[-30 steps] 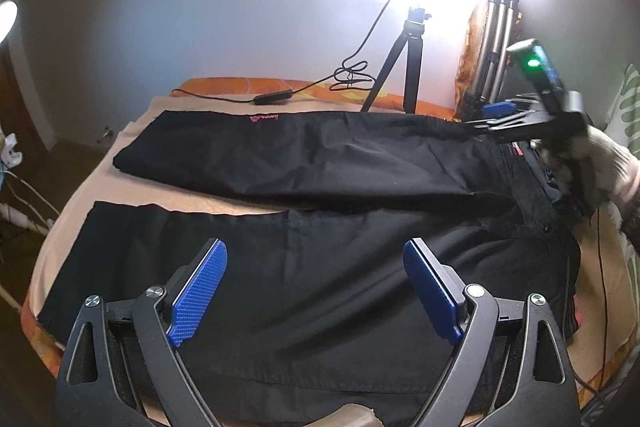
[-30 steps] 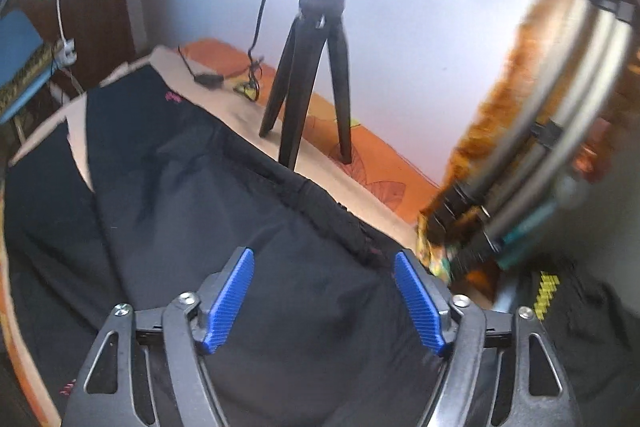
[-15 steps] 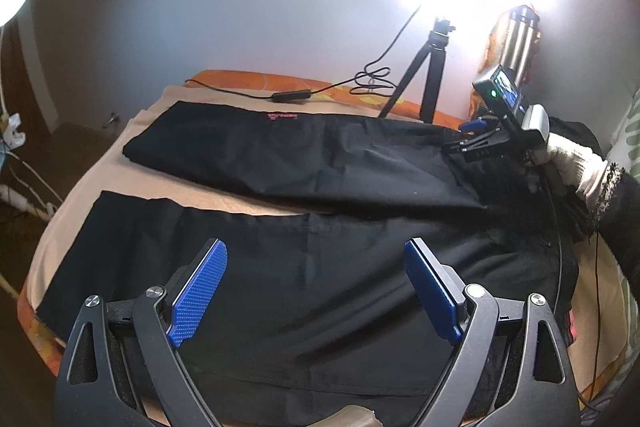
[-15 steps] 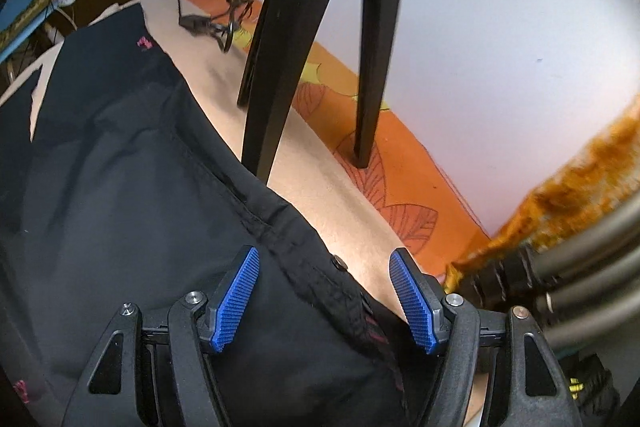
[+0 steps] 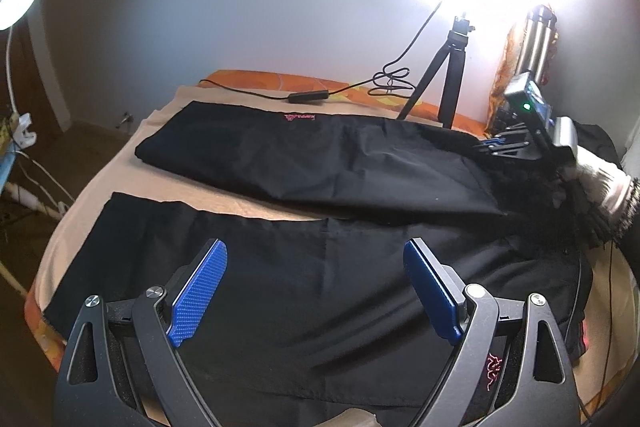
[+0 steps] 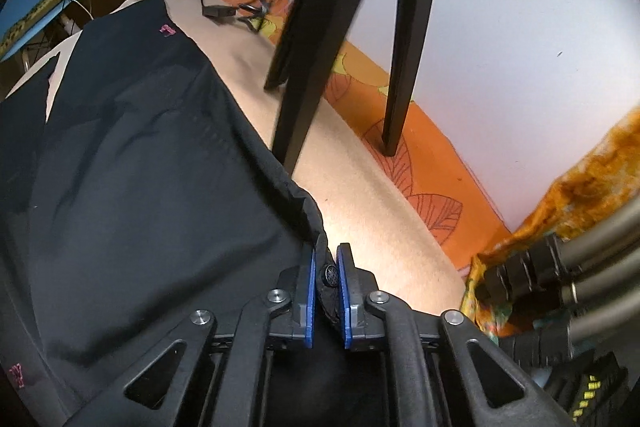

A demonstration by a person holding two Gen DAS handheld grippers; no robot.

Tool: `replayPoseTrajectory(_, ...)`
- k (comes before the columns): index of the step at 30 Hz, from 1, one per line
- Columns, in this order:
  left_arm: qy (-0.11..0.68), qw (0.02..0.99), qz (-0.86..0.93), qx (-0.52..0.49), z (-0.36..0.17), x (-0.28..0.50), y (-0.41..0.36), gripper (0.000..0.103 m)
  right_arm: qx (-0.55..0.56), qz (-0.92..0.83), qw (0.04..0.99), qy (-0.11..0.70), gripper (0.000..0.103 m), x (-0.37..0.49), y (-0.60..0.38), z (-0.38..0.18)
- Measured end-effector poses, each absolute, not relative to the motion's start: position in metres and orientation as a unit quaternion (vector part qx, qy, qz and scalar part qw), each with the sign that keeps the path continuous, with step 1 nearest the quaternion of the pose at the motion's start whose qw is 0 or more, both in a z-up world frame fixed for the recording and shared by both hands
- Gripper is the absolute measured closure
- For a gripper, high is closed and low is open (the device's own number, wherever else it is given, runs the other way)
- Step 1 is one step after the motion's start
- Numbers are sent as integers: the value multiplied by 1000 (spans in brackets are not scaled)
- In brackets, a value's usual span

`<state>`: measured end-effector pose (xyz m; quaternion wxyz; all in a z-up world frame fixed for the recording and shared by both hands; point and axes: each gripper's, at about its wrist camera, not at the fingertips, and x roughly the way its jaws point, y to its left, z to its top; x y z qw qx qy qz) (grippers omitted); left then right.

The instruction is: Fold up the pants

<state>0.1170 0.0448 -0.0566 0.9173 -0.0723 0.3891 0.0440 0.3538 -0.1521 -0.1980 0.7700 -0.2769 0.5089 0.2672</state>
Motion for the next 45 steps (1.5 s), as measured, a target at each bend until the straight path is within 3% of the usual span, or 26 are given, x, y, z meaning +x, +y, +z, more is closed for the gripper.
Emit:
replayPoseTrajectory(9, 397, 907, 64, -122, -62, 120, 70, 13, -266, 250, 816, 448, 96, 311, -141, -145)
replayPoseTrajectory(19, 384, 904, 69, -174, -49, 131, 92, 12, -248, 245, 849, 398, 96, 193, -125, -91)
replayPoseTrajectory(33, 431, 874, 51, -219, -70, 179, 114, 12, -216, 215, 863, 404, 96, 72, -101, -102)
replayPoseTrajectory(40, 454, 837, 99, -291, -103, 162, 153, 12, -217, 212, 866, 397, 96, 72, -104, -102)
replayPoseTrajectory(45, 459, 828, 75, -313, -106, 151, 138, 12, -198, 208, 875, 390, 96, 84, -105, -96)
